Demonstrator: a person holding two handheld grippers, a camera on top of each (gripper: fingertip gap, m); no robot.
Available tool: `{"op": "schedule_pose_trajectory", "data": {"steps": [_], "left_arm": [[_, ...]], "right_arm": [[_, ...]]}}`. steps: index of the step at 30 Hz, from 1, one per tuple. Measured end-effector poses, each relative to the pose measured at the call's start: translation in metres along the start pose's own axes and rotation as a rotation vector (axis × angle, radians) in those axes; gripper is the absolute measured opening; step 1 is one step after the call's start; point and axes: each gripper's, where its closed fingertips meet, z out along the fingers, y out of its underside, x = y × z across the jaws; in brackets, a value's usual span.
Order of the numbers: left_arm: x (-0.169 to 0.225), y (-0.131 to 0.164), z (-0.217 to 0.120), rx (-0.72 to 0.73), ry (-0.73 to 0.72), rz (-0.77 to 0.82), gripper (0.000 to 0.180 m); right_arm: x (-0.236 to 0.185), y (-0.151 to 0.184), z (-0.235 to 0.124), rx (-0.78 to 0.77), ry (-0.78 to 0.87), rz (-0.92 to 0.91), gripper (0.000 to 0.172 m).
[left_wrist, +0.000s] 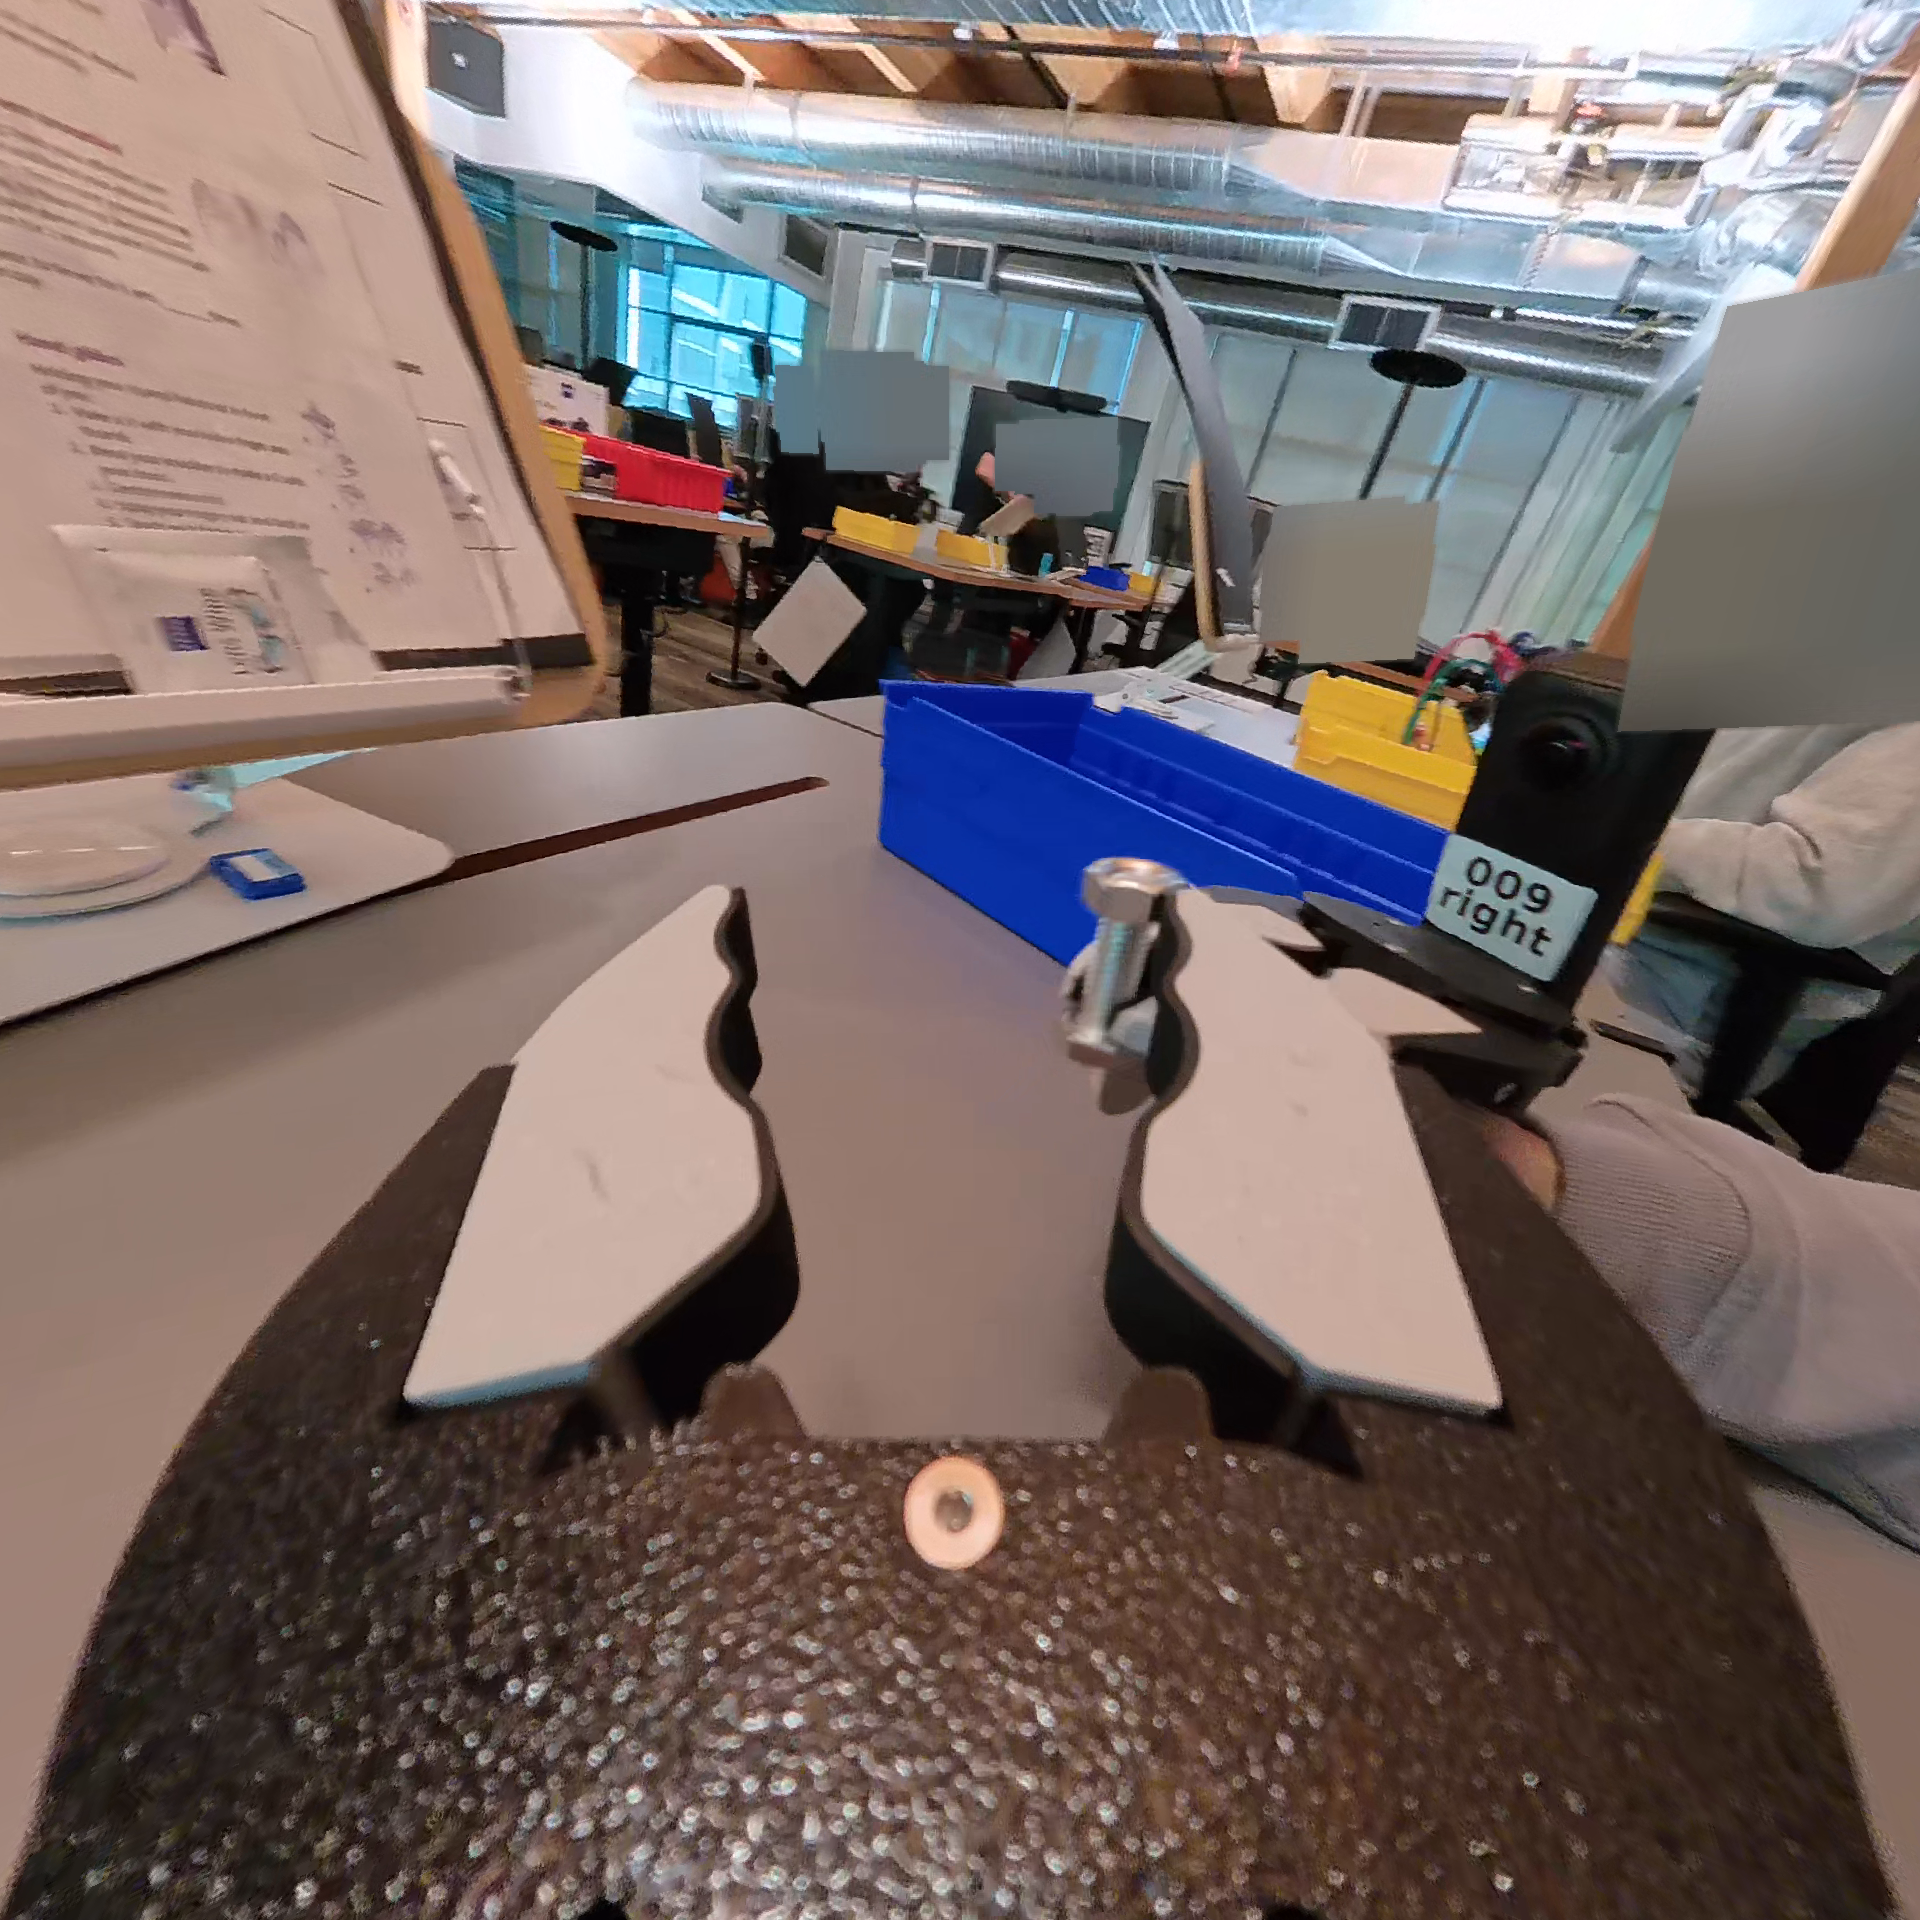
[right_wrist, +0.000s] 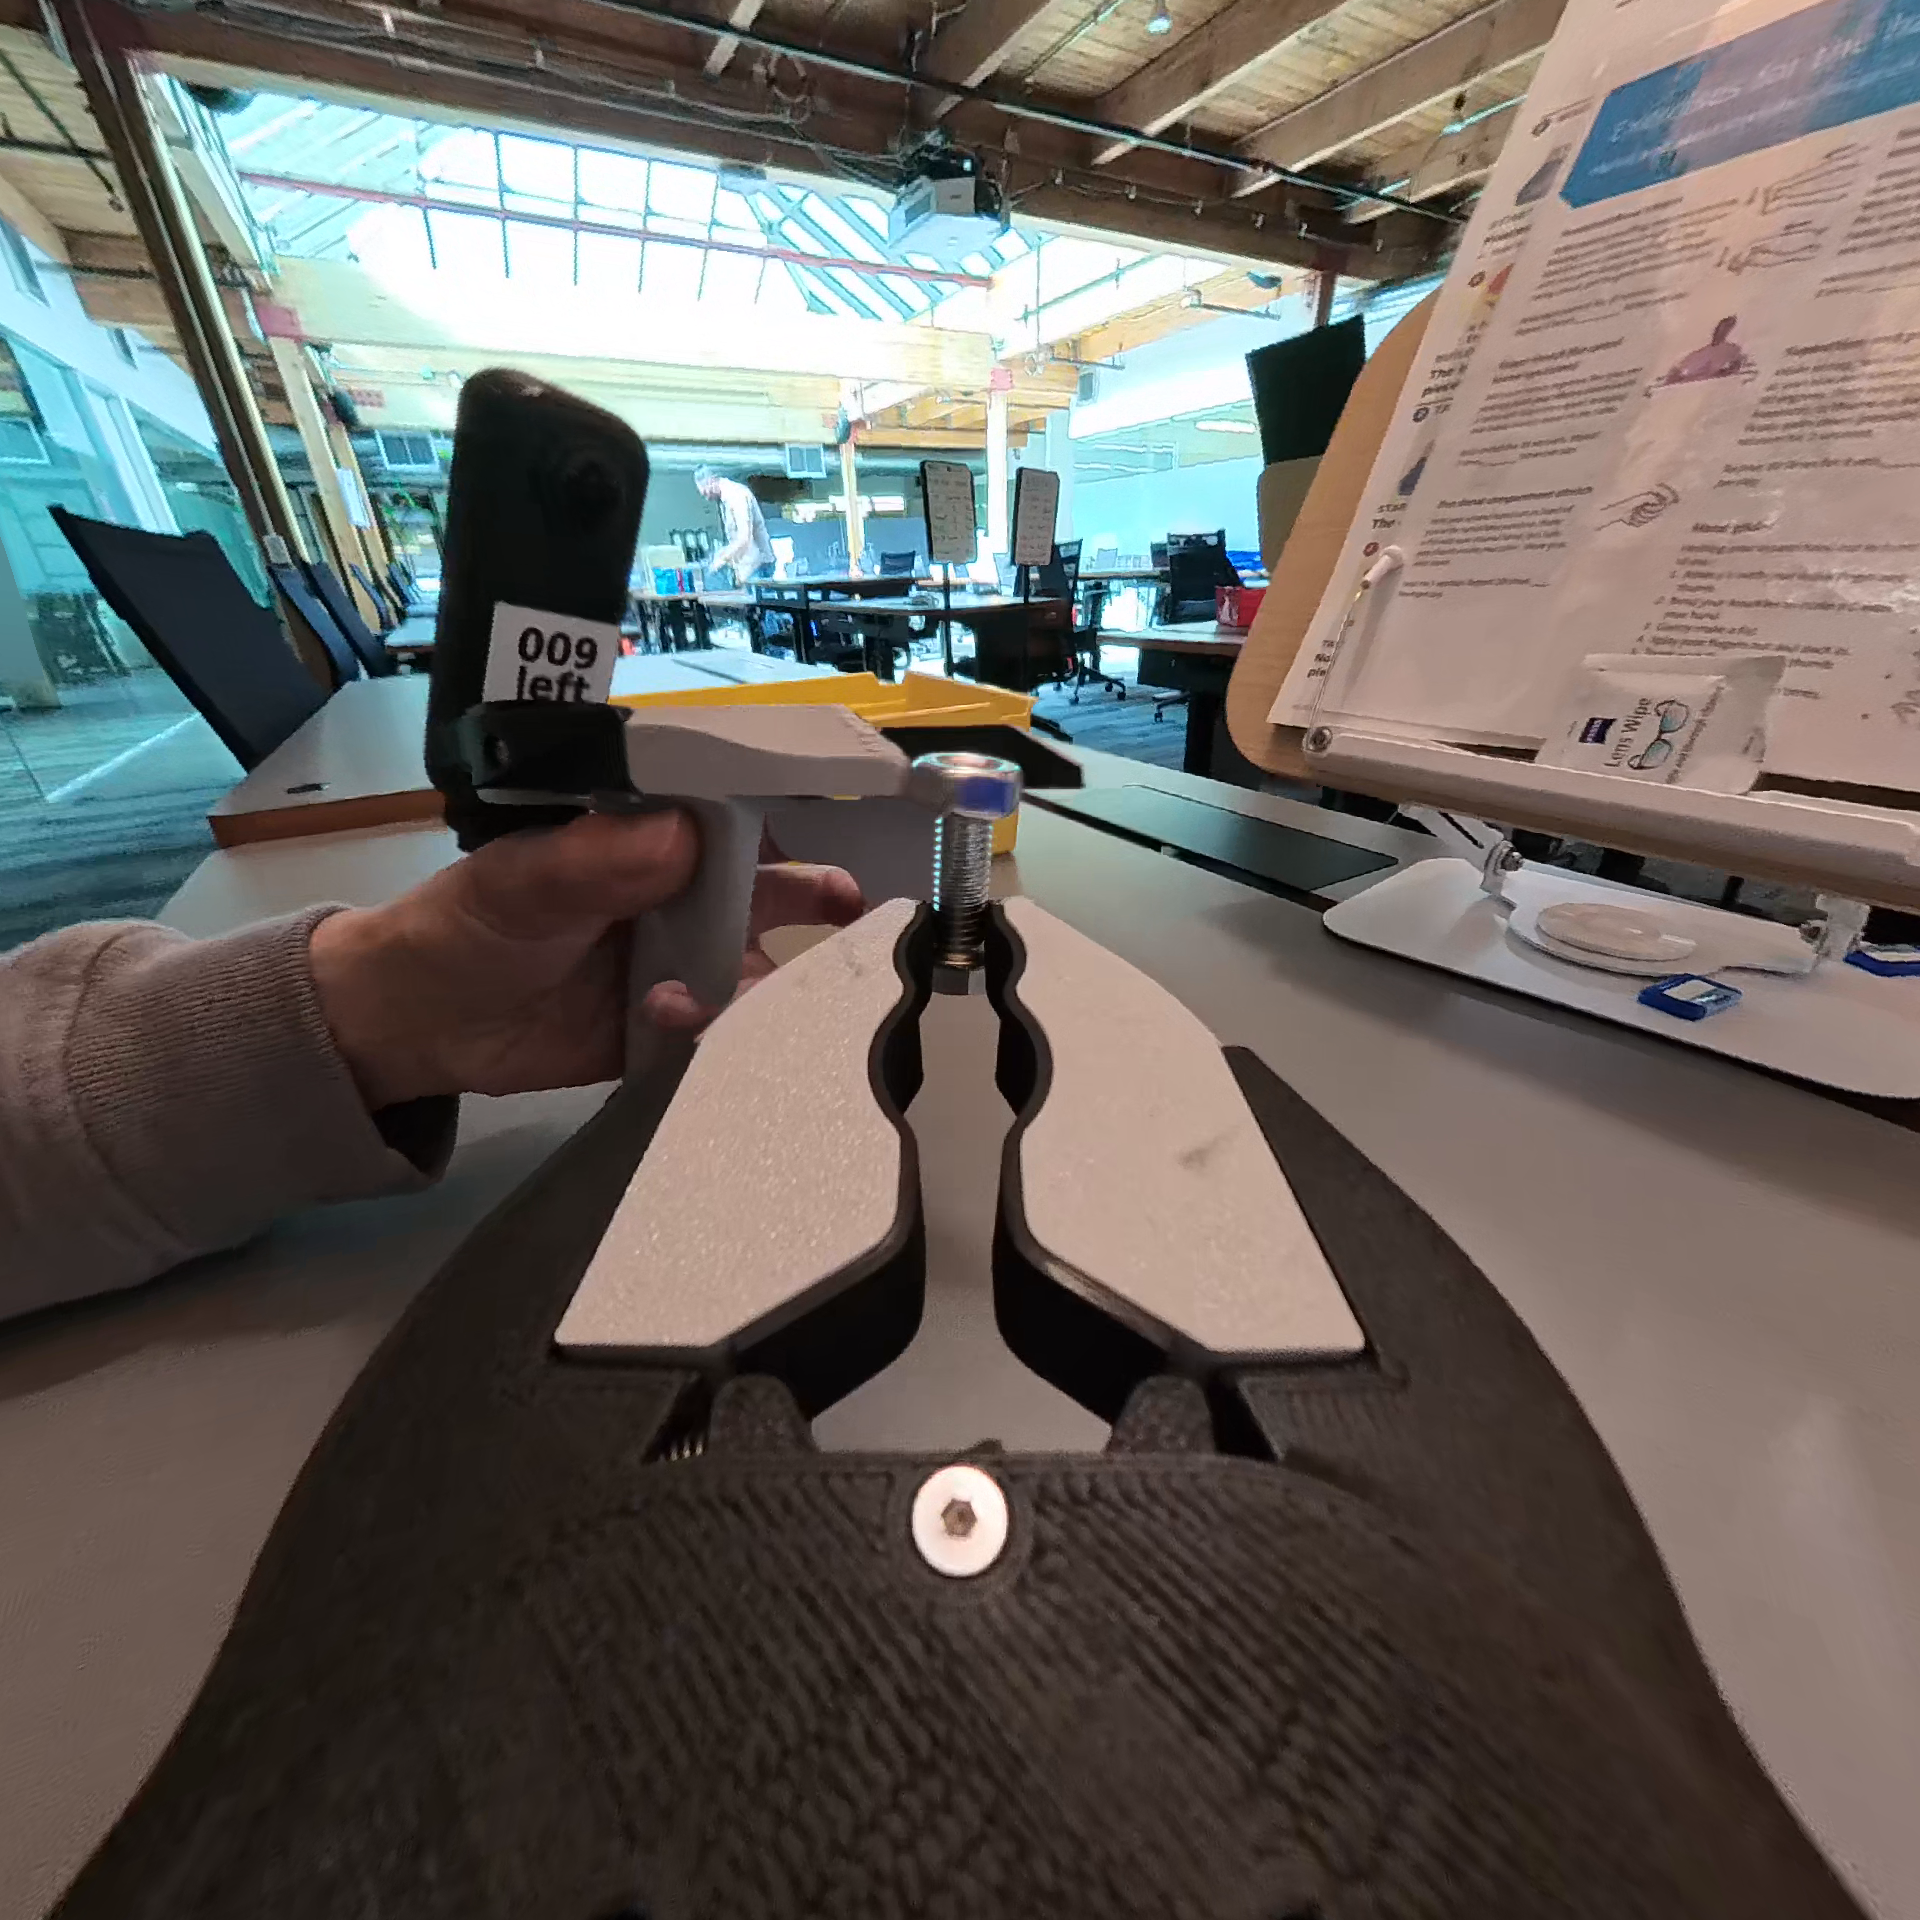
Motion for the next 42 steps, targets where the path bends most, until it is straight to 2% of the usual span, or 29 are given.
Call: {"op": "schedule_pose_trajectory", "data": {"steps": [1,4,9,12,14,17,21,25,32,38,40,42], "left_arm": [[-0.007,-0.002,-0.004,0.007,-0.029,0.007,0.07],[-0.019,-0.007,-0.011,0.01,-0.078,0.024,0.07],[0.011,-0.005,0.002,0.033,0.042,-0.003,0.072],[0.019,0.004,0.009,0.002,0.047,0.013,0.072],[0.013,0.007,0.009,-0.012,0.022,0.015,0.07],[0.001,0.006,0.004,-0.021,-0.008,0.006,0.079],[-0.022,-0.003,-0.009,0.02,-0.113,-0.003,0.07],[-0.01,-0.006,-0.005,0.034,-0.056,-0.011,0.07],[0.01,0.009,0.009,-0.015,0.019,-0.001,0.071],[0.0,0.01,0.006,-0.028,-0.012,-0.028,0.075],[-0.014,0.01,0.001,-0.029,-0.078,-0.034,0.067],[-0.026,0.009,-0.005,-0.027,-0.127,-0.043,0.067]], "right_arm": [[0.001,-0.002,-0.001,0.014,-0.004,0.016,0.009],[0.006,-0.005,-0.004,0.021,0.012,0.013,0.009],[0.0,0.001,0.0,-0.008,-0.001,-0.006,0.009],[-0.006,0.005,0.003,-0.027,-0.018,-0.026,0.009],[-0.008,0.004,0.003,-0.02,-0.028,-0.019,0.009],[-0.002,0.003,0.002,-0.019,-0.008,0.006,0.009],[0.006,-0.004,-0.004,0.025,-0.001,0.063,0.009],[0.005,-0.003,-0.004,0.024,-0.007,0.076,0.009],[0.001,0.002,-0.001,-0.001,-0.026,0.073,0.009],[0.002,0.004,0.0,-0.014,-0.017,0.076,0.009],[0.004,0.001,-0.002,0.0,-0.016,0.087,0.009],[0.006,-0.002,-0.003,0.015,-0.016,0.1,0.009]]}}
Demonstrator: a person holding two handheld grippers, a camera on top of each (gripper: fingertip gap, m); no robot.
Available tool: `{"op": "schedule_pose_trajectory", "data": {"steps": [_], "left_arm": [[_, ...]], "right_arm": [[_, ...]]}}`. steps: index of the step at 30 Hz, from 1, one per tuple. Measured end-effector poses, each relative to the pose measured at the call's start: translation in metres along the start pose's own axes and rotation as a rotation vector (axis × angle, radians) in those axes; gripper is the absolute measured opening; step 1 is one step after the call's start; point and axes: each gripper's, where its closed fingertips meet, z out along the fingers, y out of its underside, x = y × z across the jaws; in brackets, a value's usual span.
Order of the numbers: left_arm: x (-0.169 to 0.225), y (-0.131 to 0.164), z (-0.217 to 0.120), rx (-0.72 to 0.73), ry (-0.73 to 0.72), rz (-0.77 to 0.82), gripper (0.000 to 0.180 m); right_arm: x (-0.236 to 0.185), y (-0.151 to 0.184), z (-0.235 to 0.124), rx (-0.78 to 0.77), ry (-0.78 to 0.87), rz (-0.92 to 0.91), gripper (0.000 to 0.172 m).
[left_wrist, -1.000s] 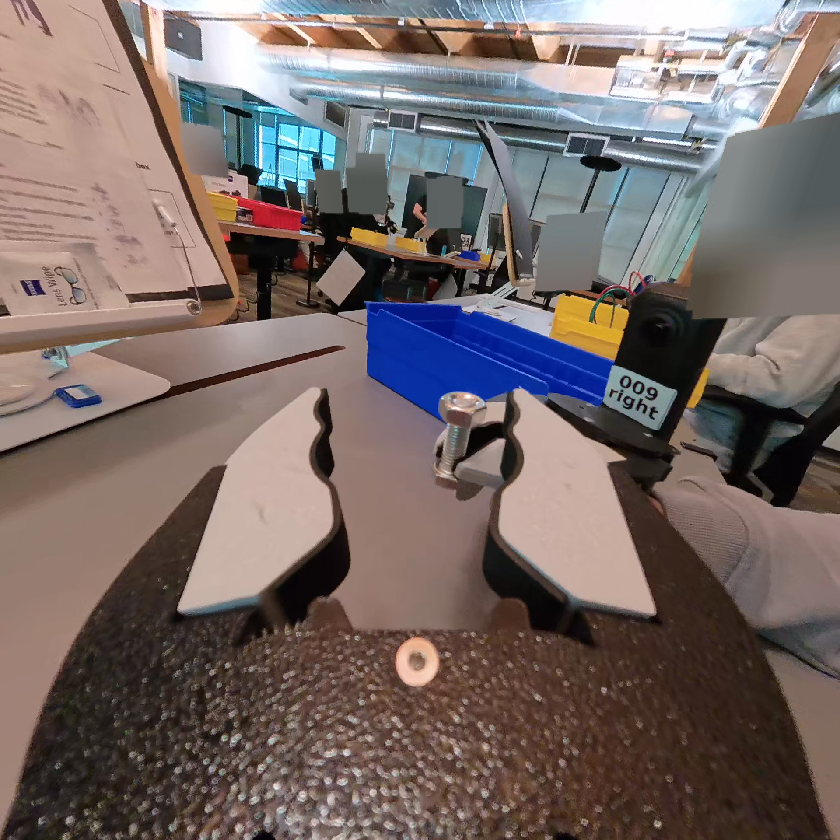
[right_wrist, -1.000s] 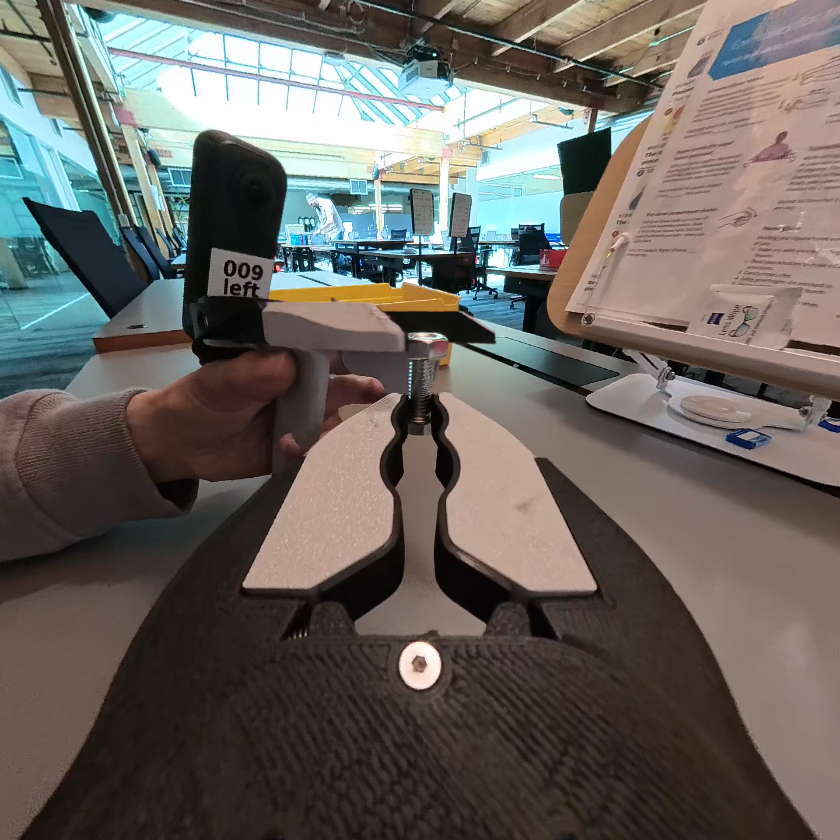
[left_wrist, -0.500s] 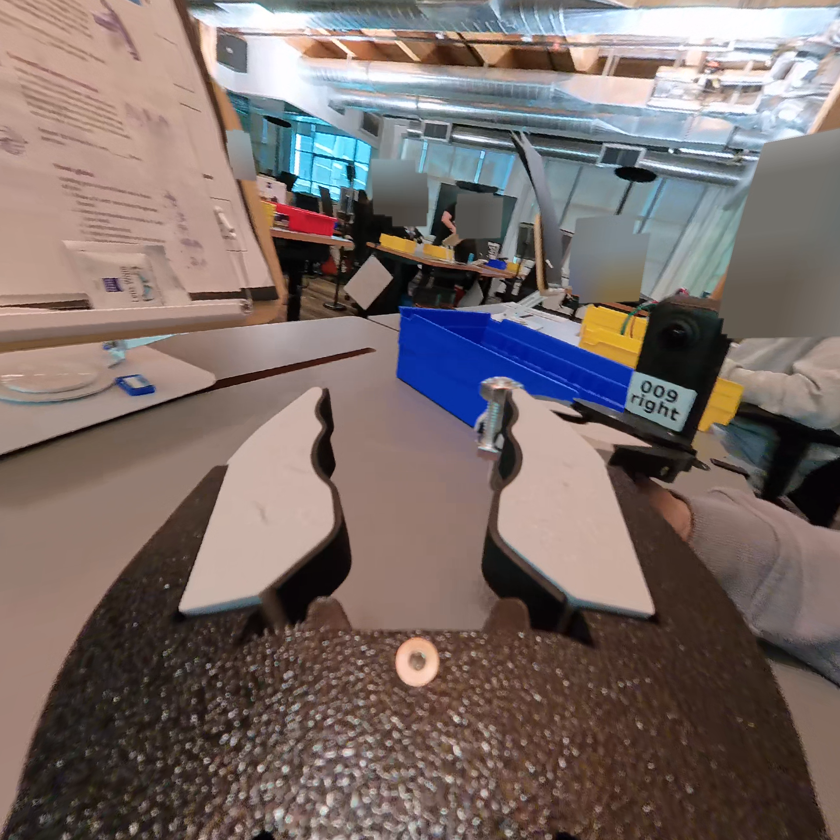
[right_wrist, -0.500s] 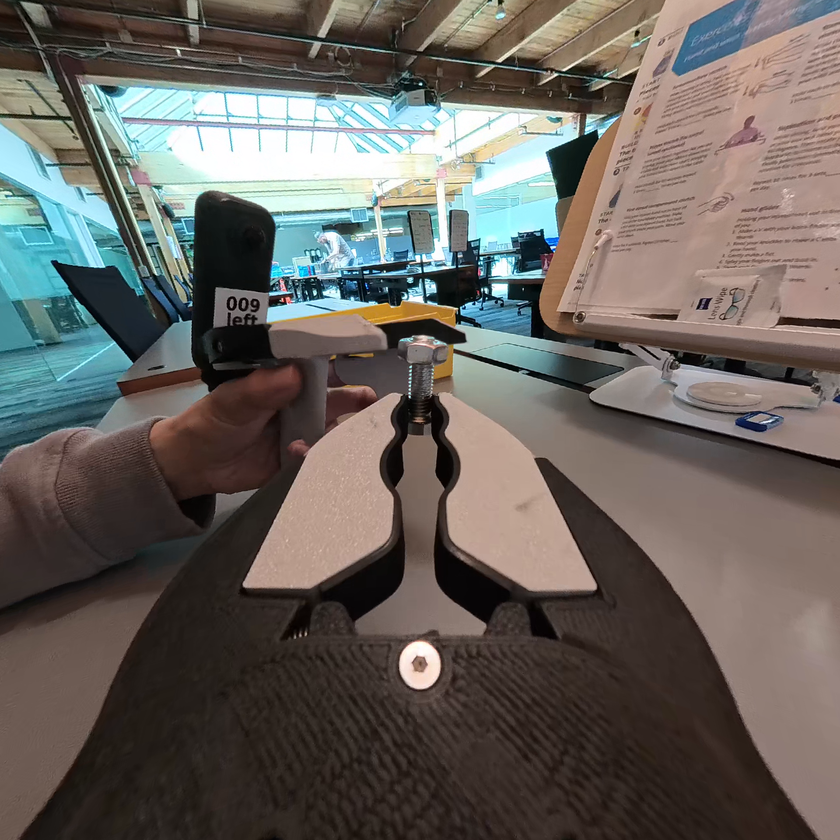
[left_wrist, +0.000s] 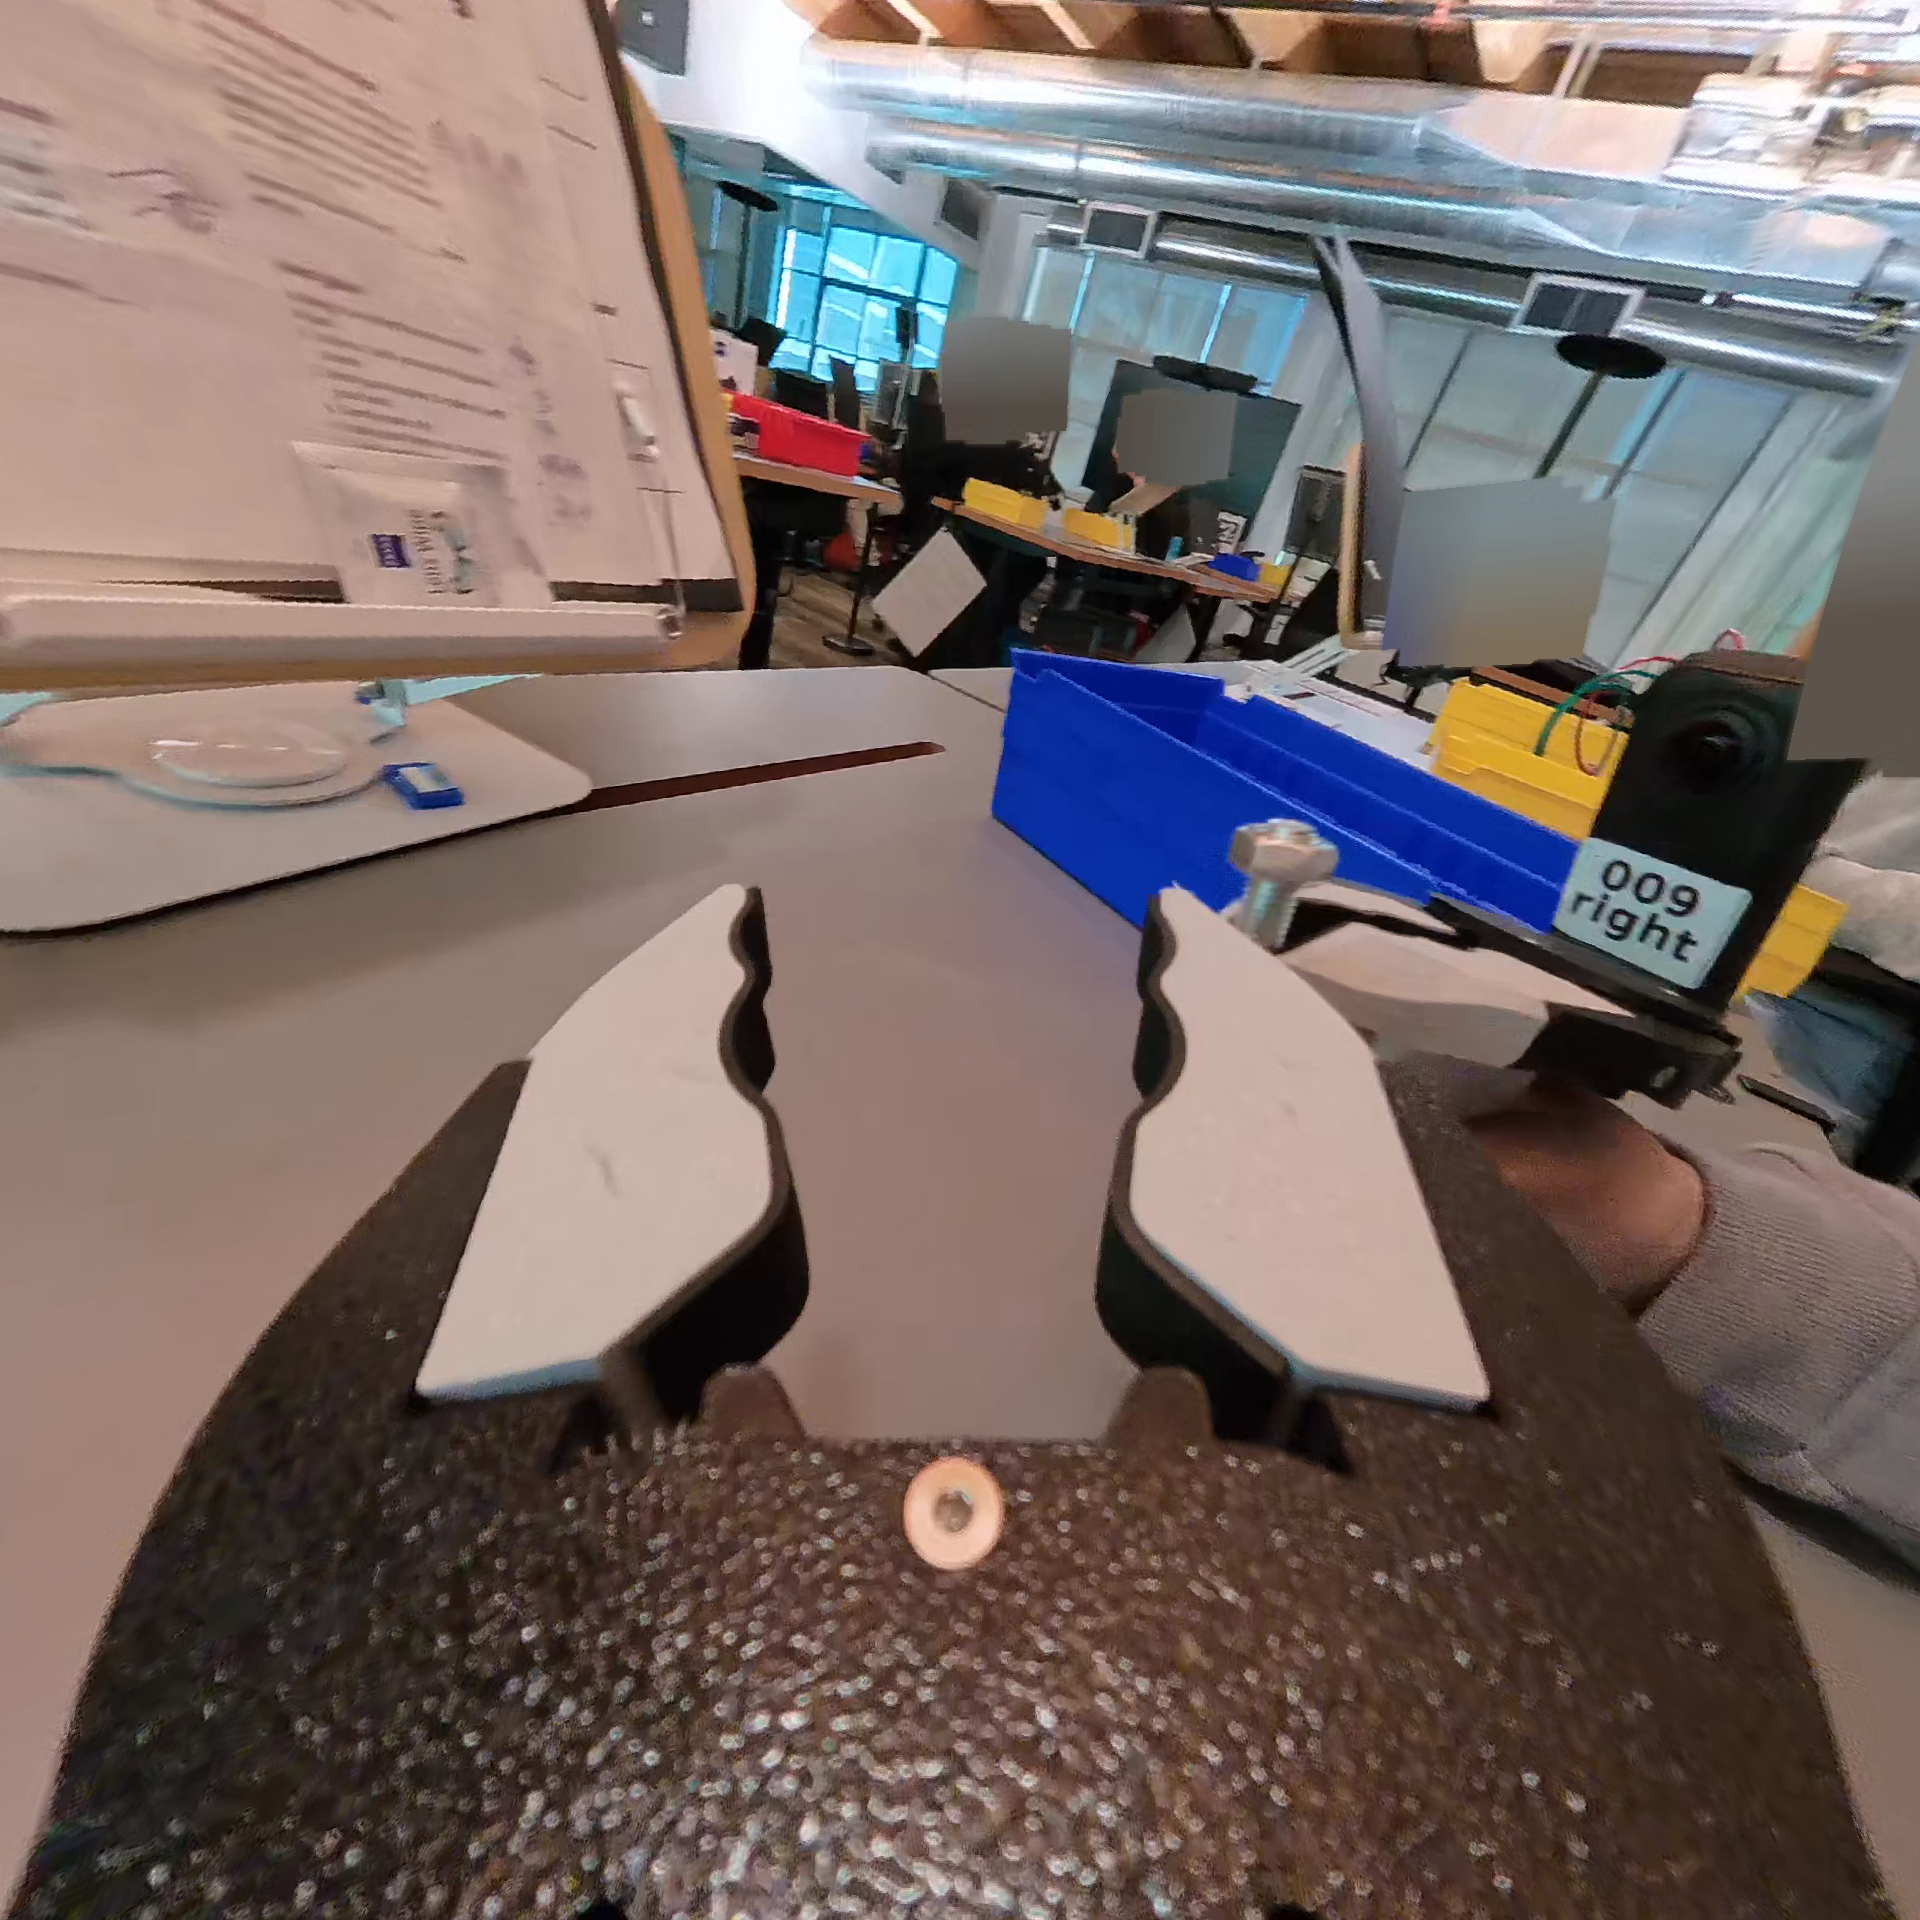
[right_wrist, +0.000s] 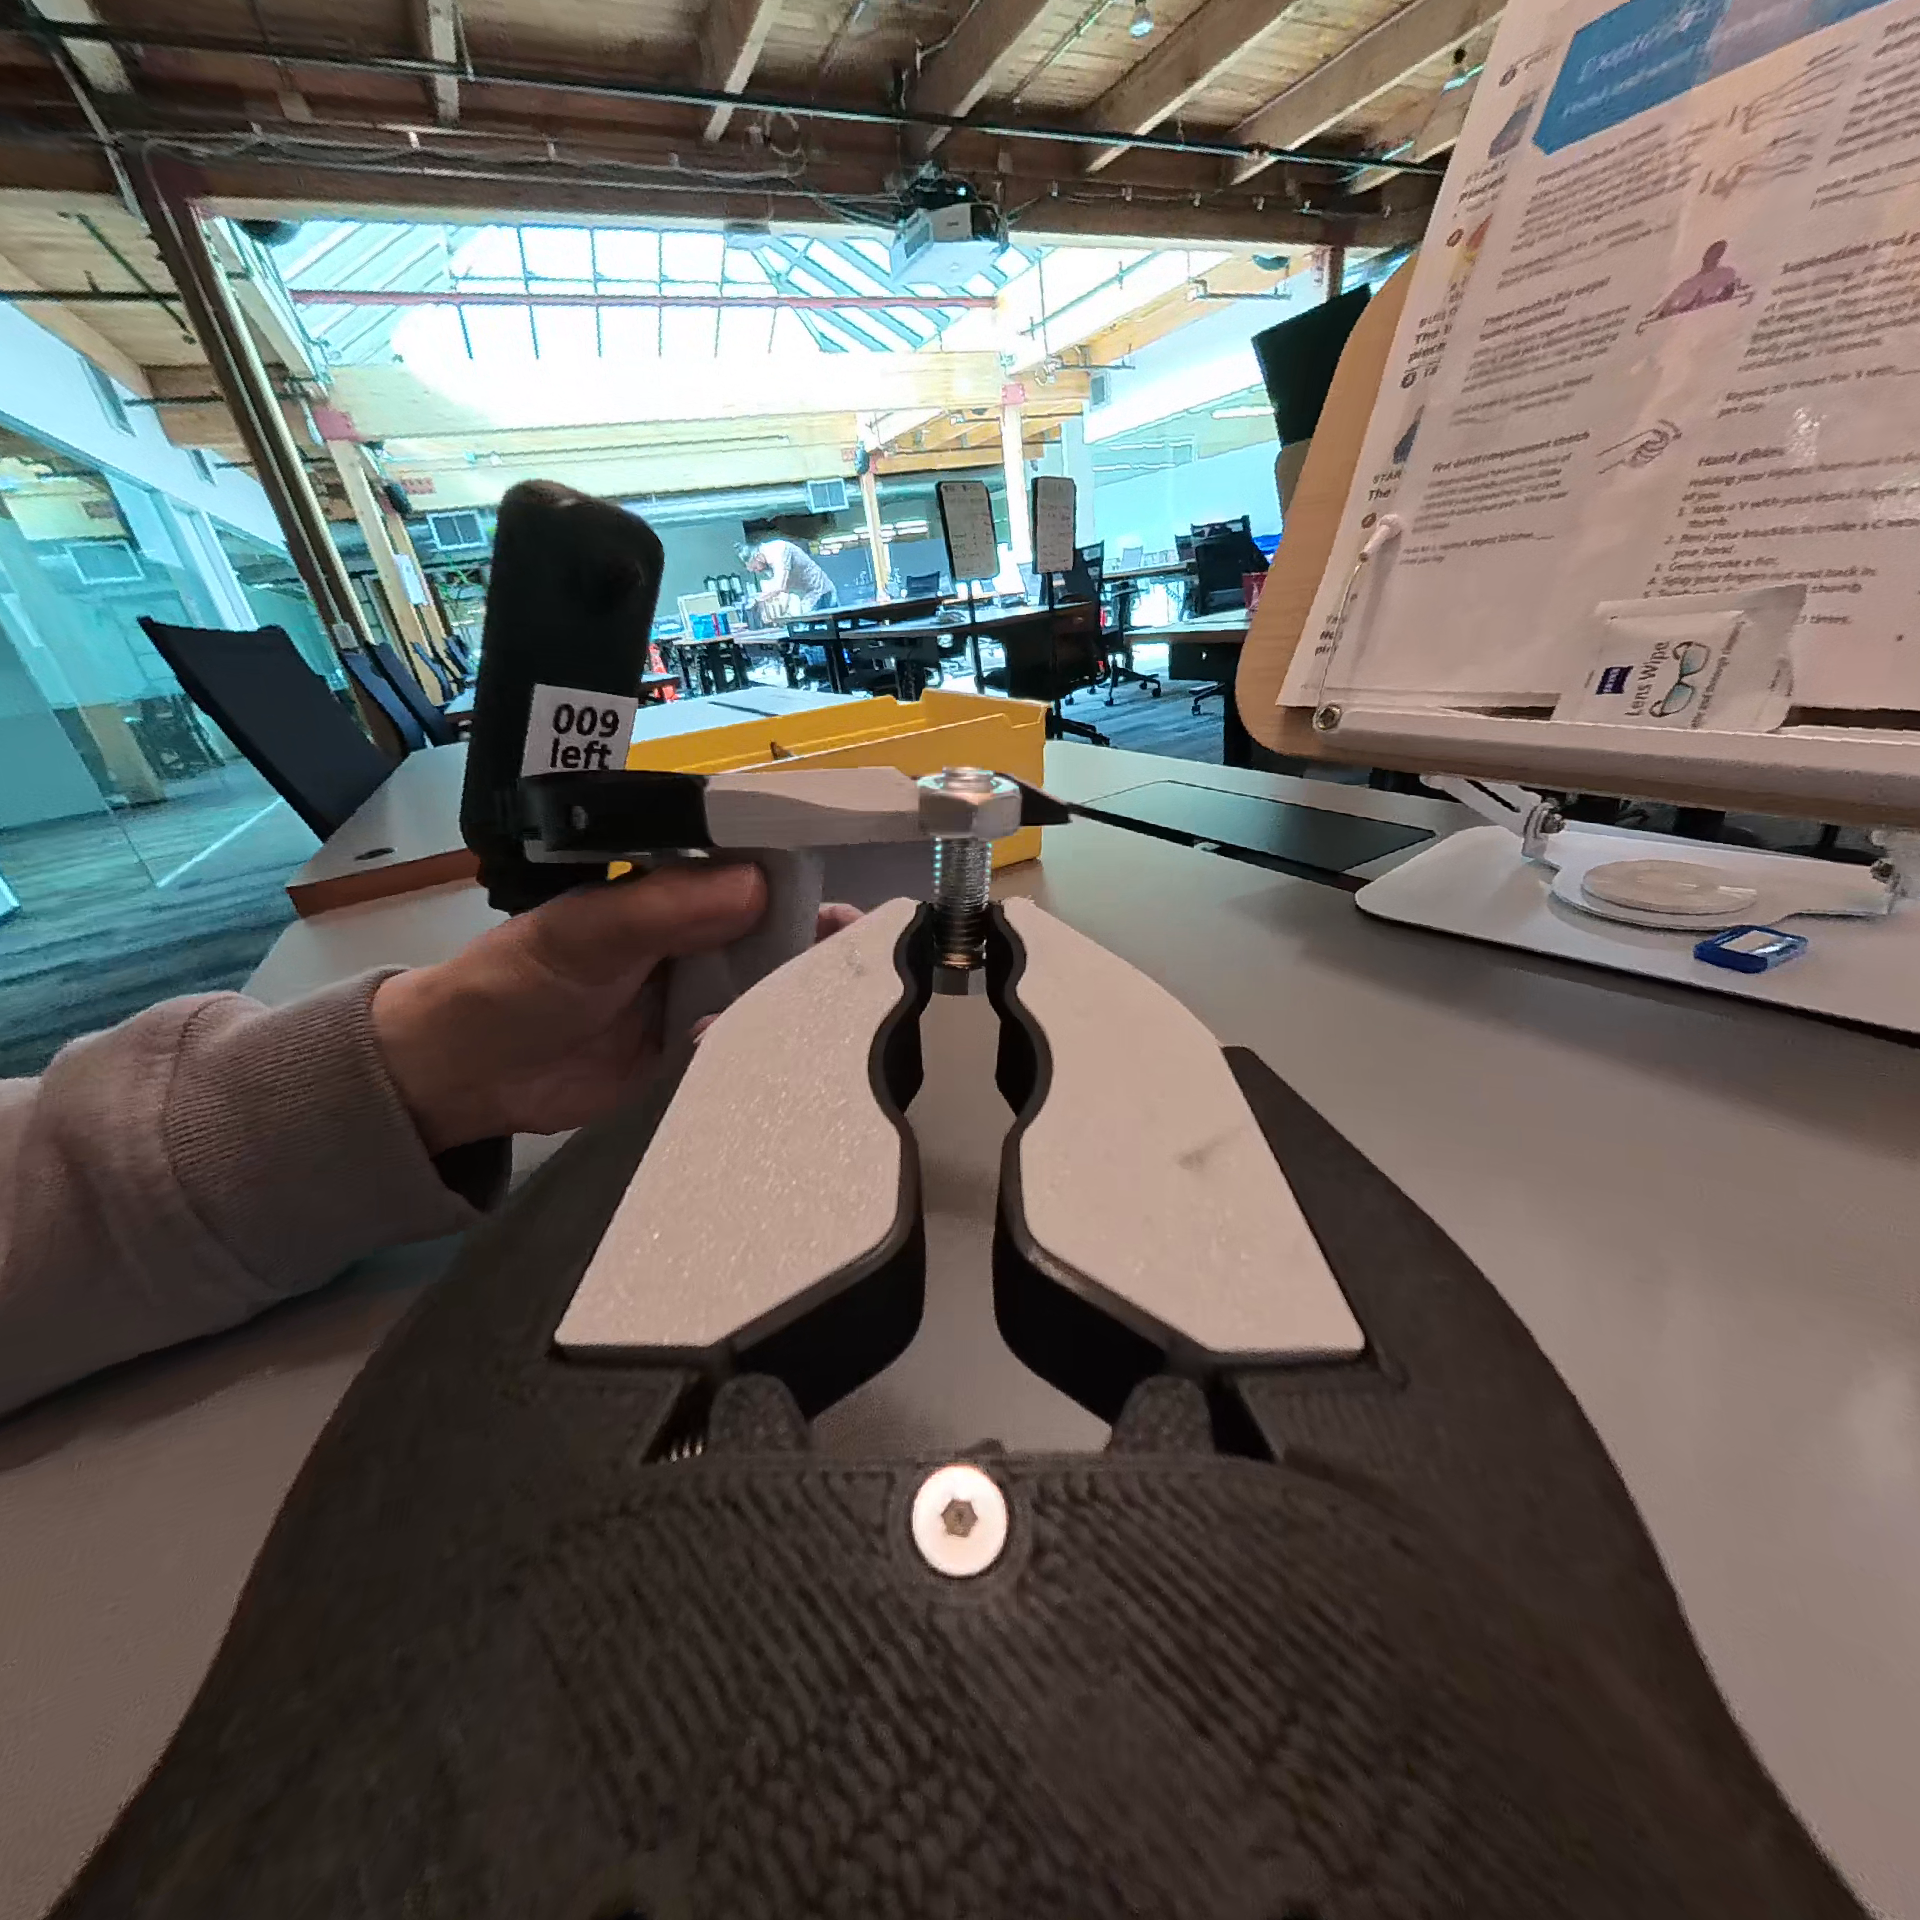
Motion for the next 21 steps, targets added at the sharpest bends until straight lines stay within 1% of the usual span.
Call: {"op": "schedule_pose_trajectory", "data": {"steps": [2,5,8,12,14,16,19,21], "left_arm": [[0.003,-0.004,-0.001,0.02,0.021,-0.02,0.069],[0.023,-0.01,0.002,0.062,0.111,-0.028,0.071],[0.037,-0.004,0.007,0.05,0.153,-0.01,0.072],[0.028,0.001,0.008,0.023,0.104,0.0,0.074],[0.015,-0.002,0.004,0.029,0.052,-0.002,0.07],[0.004,-0.008,-0.002,0.058,0.014,-0.008,0.07],[0.003,-0.017,-0.006,0.101,0.021,-0.041,0.07],[0.004,-0.016,-0.005,0.103,0.022,-0.029,0.069]], "right_arm": [[0.0,0.0,0.0,-0.005,-0.001,0.001,0.009],[-0.001,0.004,0.002,-0.014,-0.007,0.007,0.009],[-0.003,0.006,0.004,-0.029,-0.011,-0.007,0.009],[-0.003,0.006,0.004,-0.03,-0.008,0.001,0.009],[0.0,0.004,0.003,-0.018,-0.006,0.016,0.009],[0.002,0.001,0.002,-0.006,-0.001,0.028,0.009],[0.002,0.0,0.001,-0.006,-0.003,0.033,0.009],[0.002,0.001,0.002,-0.007,-0.005,0.05,0.009]]}}
